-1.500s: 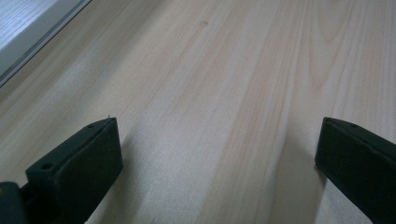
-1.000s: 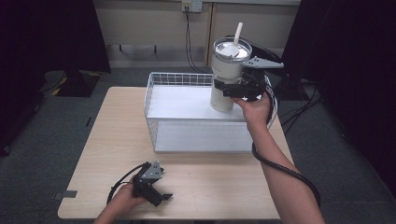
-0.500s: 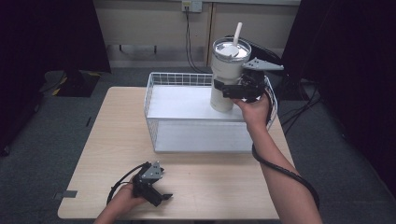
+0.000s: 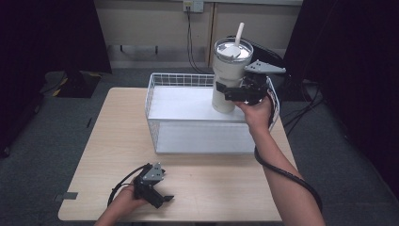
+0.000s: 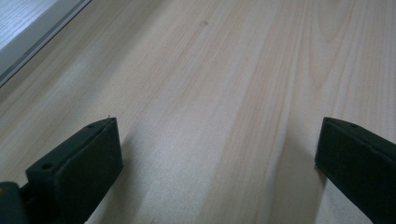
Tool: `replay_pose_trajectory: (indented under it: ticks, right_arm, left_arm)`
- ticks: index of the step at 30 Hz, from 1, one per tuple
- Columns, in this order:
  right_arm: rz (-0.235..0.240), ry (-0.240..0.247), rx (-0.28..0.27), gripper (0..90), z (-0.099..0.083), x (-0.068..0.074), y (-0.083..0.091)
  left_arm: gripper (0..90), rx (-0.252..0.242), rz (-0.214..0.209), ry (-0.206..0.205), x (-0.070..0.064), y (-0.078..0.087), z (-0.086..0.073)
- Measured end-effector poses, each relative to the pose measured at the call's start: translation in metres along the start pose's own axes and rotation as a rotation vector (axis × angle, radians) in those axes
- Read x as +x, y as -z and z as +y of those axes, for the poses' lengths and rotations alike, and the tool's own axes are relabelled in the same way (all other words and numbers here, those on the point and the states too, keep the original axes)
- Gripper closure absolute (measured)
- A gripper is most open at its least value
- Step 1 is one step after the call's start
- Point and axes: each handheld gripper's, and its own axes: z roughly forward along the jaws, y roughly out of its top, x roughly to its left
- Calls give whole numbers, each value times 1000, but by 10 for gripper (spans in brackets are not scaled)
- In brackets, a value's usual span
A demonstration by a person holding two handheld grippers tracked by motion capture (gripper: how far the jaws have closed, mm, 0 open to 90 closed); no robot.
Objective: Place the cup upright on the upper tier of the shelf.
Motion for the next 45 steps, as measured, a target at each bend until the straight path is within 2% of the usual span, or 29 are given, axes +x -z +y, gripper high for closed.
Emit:
replay_pose_trajectory:
  ticks: [14,18,24,32,45]
  right_arm:
    - [-4,5,15,98,-10,0,9]
    - [-10,35,49,100,-14,1,13]
    - [-2,10,41,100,-17,-3,20]
    - [0,13,38,102,-20,-6,31]
    - [51,26,57,111,-27,2,48]
  left_arm:
    - [0,1,-1,0,0,0,0]
    - [0,0,0,0,0,0,0]
    - [0,0,0,0,0,0,0]
    - [0,-1,1,0,0,0,0]
    - [0,-1,2,1,0,0,0]
